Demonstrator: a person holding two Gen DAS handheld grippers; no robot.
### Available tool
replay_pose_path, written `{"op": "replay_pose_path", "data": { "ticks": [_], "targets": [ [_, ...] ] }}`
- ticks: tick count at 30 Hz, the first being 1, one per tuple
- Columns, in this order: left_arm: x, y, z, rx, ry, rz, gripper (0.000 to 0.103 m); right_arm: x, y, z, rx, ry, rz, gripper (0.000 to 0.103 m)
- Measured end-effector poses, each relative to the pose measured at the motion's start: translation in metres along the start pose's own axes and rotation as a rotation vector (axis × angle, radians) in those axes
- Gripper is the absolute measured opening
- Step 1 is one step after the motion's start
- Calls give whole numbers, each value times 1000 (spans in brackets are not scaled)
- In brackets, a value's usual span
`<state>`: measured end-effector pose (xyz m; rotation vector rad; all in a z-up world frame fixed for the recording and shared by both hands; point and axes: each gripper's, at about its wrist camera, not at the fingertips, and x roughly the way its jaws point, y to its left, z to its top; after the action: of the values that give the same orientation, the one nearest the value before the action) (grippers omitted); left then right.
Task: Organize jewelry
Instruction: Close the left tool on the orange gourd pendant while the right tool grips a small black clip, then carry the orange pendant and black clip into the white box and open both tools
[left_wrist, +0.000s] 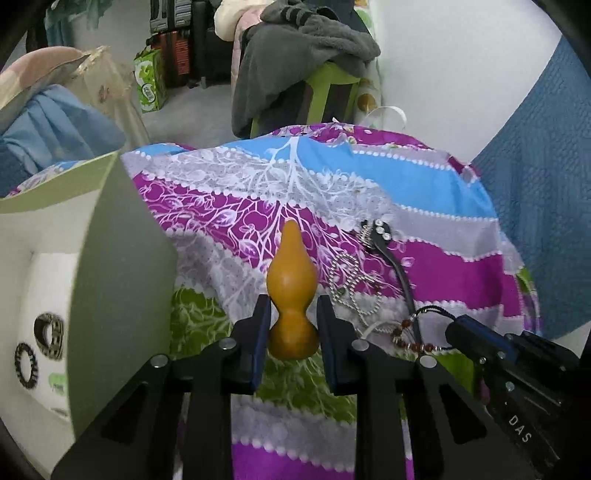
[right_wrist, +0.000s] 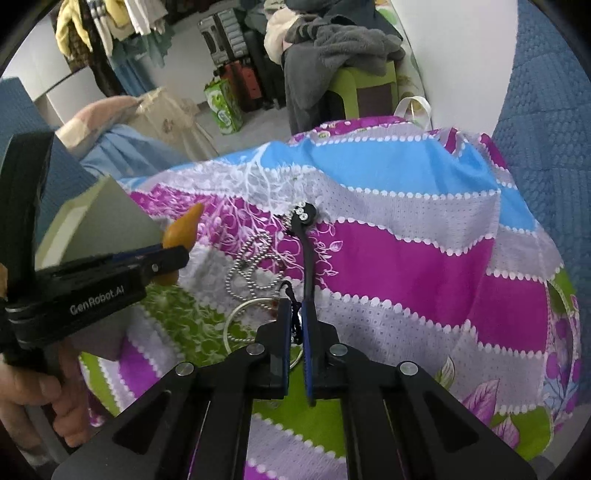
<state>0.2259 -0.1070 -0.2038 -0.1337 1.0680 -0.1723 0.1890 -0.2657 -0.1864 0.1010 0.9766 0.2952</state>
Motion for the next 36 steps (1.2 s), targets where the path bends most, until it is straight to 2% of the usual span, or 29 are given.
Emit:
{"op": "replay_pose_path", "data": {
  "ticks": [10, 20, 30, 36],
  "targets": [
    [-59, -3, -17, -24, -33, -58, 26, -39, 14, -14, 36, -39, -26, 3],
    [-96, 4, -30, -23, -40, -112, 26, -68, 31, -15, 48, -68, -91, 3],
    [-173, -11, 1, 58, -135, -153, 26, -129, 57, 20, 41, -165, -115, 3],
    [-210, 0, 17, 74, -191, -134, 26, -160, 83, 47, 14, -239, -94, 3]
  ]
}}
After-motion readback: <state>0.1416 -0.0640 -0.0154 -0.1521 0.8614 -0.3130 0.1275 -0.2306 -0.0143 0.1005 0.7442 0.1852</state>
